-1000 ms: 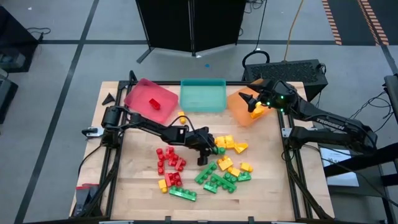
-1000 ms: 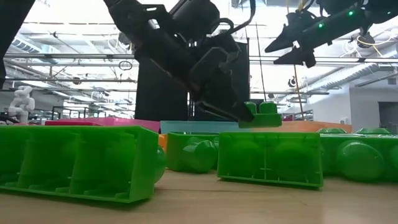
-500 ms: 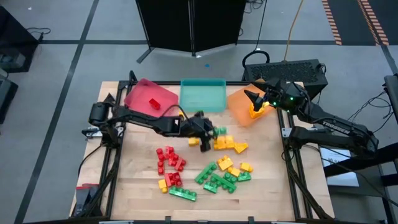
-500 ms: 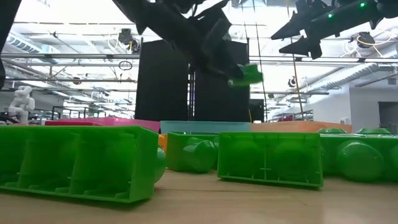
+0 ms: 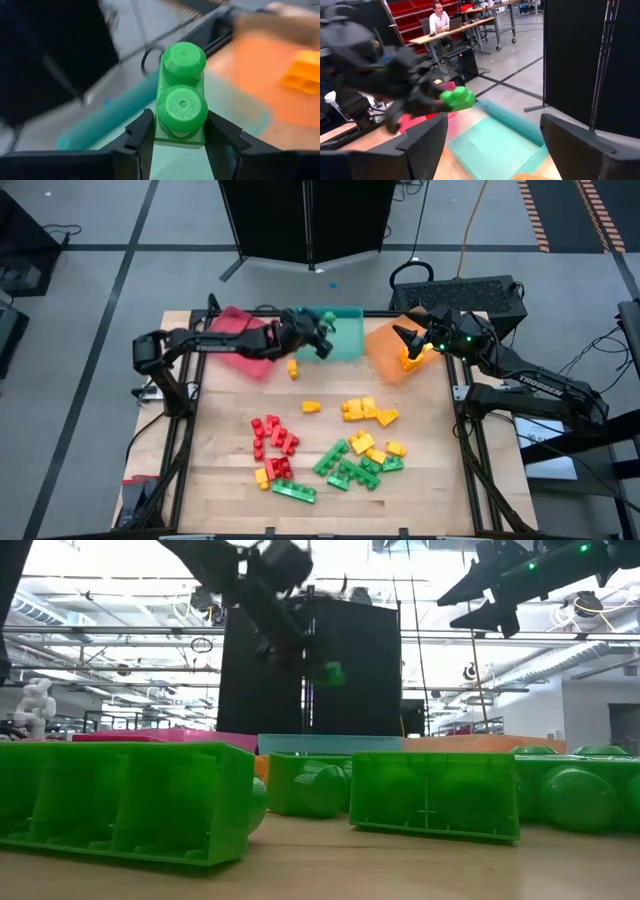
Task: Sort blocks
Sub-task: Put the green game piece into the blue bin
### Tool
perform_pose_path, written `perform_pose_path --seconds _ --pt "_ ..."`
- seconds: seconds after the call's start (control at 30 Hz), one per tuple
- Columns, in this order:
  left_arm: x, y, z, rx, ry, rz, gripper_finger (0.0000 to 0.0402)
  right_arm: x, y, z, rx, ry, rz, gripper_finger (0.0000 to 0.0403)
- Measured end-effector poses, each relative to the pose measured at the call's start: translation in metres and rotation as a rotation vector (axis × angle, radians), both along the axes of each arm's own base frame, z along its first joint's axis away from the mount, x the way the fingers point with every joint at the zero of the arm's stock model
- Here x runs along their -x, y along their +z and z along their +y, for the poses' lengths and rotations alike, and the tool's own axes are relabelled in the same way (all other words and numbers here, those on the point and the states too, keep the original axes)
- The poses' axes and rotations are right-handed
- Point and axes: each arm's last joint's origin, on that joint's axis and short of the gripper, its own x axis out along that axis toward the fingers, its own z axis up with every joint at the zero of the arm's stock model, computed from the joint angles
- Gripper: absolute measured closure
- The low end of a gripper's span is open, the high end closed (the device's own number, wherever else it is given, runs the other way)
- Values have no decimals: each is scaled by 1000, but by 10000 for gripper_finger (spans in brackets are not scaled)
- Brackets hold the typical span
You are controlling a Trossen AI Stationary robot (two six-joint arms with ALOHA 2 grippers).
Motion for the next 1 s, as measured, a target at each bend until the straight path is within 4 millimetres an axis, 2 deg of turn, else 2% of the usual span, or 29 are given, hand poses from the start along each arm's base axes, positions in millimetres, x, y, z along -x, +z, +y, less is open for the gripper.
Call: perform_pose_path --seconds 0.1,0.2,0.33,0.57,0.73,1.0 --pt "11 -8 18 114 63 10 262 0 0 0 -1 0 2 88" --pt "16 -10 26 148 80 17 262 0 0 0 -1 0 2 88" --pt "17 -11 27 136 68 40 262 0 0 0 0 1 2 88" --pt "12 -35 27 227 71 93 262 0 0 0 0 1 1 88" --pt "9 -45 28 249 79 106 261 0 0 0 -5 0 -3 88" --pt "9 -52 28 271 114 120 212 0 0 0 -9 0 -6 88"
